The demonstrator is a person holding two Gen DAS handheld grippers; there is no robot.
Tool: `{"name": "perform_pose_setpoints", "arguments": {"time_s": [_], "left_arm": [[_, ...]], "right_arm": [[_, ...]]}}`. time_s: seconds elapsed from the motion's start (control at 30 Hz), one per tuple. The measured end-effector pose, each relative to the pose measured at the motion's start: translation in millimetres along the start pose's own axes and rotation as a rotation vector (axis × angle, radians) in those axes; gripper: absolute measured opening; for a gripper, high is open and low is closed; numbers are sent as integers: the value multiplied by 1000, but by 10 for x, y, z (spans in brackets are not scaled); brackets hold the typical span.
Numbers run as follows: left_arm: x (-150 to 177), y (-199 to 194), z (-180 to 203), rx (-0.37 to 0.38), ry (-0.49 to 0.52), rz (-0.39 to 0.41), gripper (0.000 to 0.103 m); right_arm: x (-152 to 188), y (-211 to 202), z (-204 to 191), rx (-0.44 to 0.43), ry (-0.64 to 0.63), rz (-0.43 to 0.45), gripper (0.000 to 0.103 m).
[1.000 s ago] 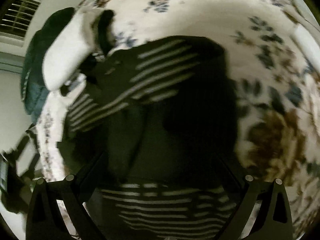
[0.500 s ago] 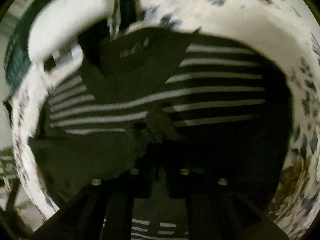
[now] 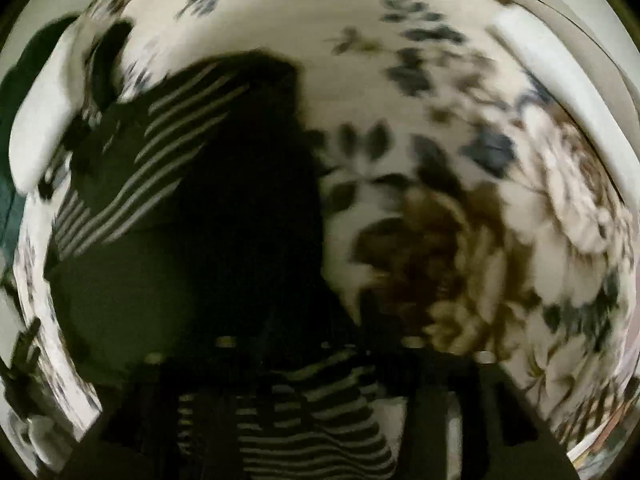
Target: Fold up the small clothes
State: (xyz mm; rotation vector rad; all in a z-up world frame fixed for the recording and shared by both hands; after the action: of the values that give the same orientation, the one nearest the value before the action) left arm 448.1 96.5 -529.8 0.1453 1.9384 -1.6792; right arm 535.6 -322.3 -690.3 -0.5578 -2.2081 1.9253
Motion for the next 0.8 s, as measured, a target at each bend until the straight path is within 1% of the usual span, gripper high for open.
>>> {"name": "perform_pose_setpoints", "arguments": {"time_s": [0.03,0.07,0.1,0.17,0.23,0.33,0.37,0.43,0.47,0.53,0.57,0.67,0.7,0.73,0.77,0.8], "left_arm": [[-23,32,59,1,23,0,103],[-52,74,142,0,59,4,103],[-74,109,198,-3,86,8,103],[-113,213,321,-23,148,4,103],[-135,317,410,-36,187,-5,103],[-150,495,506,-48,227,-33,103],[-148,559,525,-54,237,-45,103],[-138,622,522,-57,244,-59,103],[-132,642,506,-54,239,-65,103],[-106,652,453,-47,225,-77,103],[-96,647,423,-42,218,-81,103],[-61,608,331,-31,199,-90,103],[-50,590,298,-25,191,-90,103],[-42,576,271,-22,185,-88,103],[-33,569,249,-17,181,-88,103],[-23,570,229,-13,177,-89,103]], "right_arm": [[-17,-55,52,-11,29,18,52],[-36,-95,74,-24,50,31,59],[-57,-127,86,-42,69,44,63],[-115,-158,74,-94,101,64,63],[-181,-97,-4,-116,97,56,63],[-263,70,-222,-100,37,48,63],[-253,130,-314,-93,-7,42,63],[-247,285,-459,-36,-99,12,63],[-191,338,-487,4,-148,-4,63],[-60,385,-425,85,-205,-35,63],[38,379,-337,95,-215,-53,63],[273,307,-39,116,-183,-119,63],[317,254,30,125,-170,-126,63],[327,198,69,138,-161,-118,63],[307,107,95,140,-148,-90,63],[260,18,100,125,-126,-57,63]]}}
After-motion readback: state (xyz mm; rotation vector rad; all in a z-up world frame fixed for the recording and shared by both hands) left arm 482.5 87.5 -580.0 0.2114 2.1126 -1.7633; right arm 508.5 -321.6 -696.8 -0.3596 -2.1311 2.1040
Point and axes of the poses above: each gripper's, at about its wrist camera, not at the fingertips, and y roughly the way its jaws point, z to its right, x to its underside, the point moved 3 cm from there along y, roughly the way its jaws point, and after that the axes turned 5 degrees about z, right-handed, at the moved point
